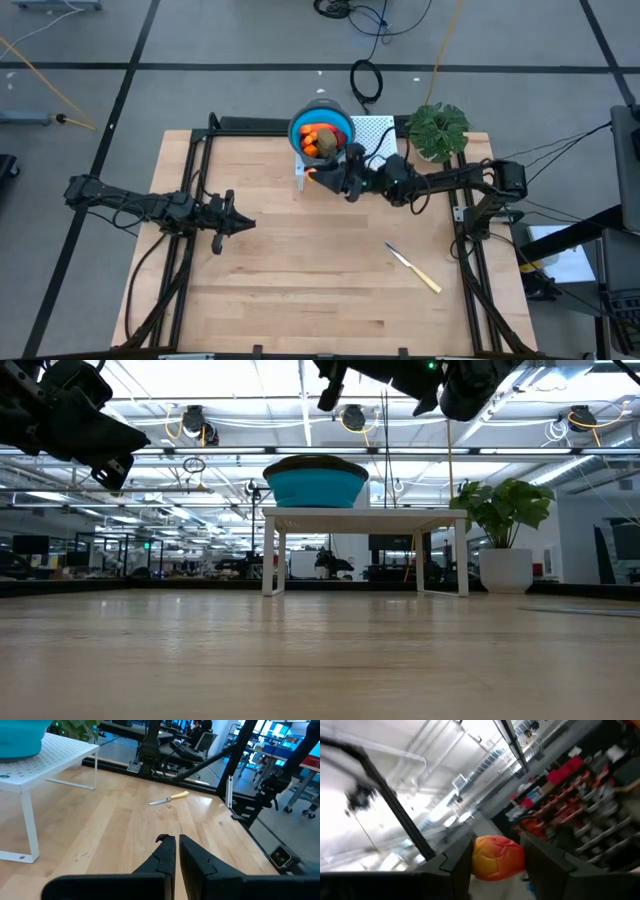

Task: Pick & Place Fruit
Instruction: Put the peach into the blue strainer bowl on the shelf

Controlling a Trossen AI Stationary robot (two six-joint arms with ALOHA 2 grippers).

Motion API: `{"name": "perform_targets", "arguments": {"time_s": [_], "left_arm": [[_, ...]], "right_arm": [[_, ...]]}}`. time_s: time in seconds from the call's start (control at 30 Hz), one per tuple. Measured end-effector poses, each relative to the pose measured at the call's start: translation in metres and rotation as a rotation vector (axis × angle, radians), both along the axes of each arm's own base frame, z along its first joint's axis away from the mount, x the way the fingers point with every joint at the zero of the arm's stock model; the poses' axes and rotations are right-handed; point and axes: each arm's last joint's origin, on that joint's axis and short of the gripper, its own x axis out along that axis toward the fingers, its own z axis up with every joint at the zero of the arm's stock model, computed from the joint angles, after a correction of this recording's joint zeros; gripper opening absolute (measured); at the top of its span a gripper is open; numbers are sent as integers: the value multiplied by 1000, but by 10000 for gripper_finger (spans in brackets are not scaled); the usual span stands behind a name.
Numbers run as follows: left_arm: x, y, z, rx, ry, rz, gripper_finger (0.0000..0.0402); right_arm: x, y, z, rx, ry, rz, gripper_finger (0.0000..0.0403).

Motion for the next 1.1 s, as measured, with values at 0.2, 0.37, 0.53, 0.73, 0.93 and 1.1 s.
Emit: {"name": "perform_targets", "arguments": {"time_s": [0.2, 0.37, 0.53, 0.73, 0.93, 1.1], "left_arm": [[0, 0, -2, 3, 16, 0, 21], [0, 0, -2, 3, 16, 0, 21], [0, 0, -2, 4, 16, 0, 21], [0, 0, -1, -2, 16, 4, 21], [0, 0, -1, -24, 15, 21, 21], [0, 1, -1, -24, 14, 42, 21]], "right_arm": [[-13, -21, 16, -294, 33, -110, 154], [-26, -33, 31, -570, 168, -223, 155], [-38, -42, 42, -827, 334, -374, 155], [-41, -56, 45, -1022, 524, -563, 155], [-45, -72, 38, -1126, 680, -687, 155], [-52, -86, 28, -1136, 810, -666, 155]]}}
